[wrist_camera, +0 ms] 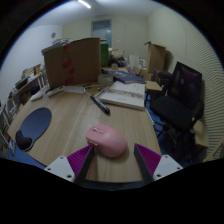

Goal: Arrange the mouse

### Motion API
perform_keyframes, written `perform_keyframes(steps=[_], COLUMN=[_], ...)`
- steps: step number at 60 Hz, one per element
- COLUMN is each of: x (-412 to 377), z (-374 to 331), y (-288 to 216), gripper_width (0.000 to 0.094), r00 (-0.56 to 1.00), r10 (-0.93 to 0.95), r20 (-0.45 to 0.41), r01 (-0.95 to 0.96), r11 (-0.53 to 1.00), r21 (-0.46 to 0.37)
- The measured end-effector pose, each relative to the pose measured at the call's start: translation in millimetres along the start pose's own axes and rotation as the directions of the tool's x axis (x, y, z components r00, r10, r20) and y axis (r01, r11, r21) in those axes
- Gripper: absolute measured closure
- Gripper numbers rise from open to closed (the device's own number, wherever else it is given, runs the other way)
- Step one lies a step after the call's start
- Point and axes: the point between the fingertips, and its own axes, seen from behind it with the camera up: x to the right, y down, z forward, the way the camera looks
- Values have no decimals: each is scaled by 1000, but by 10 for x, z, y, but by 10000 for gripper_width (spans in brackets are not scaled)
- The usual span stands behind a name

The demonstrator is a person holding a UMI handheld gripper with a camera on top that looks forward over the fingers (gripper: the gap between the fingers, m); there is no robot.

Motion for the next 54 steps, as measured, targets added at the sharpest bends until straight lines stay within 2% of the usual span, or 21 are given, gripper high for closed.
perform_keyframes(steps=[9,17,19,20,25,30,42,48,54], x=[5,4,-2,-7,-13,-7,-42,-189,-783], z=[230,430,451,458,503,484,394,-6,-424], y=[-185,-345,-367,-371,-395,-377,-447,-1007,-1652], gripper_width=[82,86,115,76,396,444,578,597,598], r00=[999,999,999,999,1000,999,982,975,978], r10=[-30,-24,-23,-21,-8,12,159,168,180], r20=[38,31,29,28,-2,-40,-100,-143,-102], r01=[30,23,22,20,8,-10,-160,-154,-153], r11=[1000,999,999,999,999,999,987,982,963], r21=[2,28,30,29,42,51,-10,108,223])
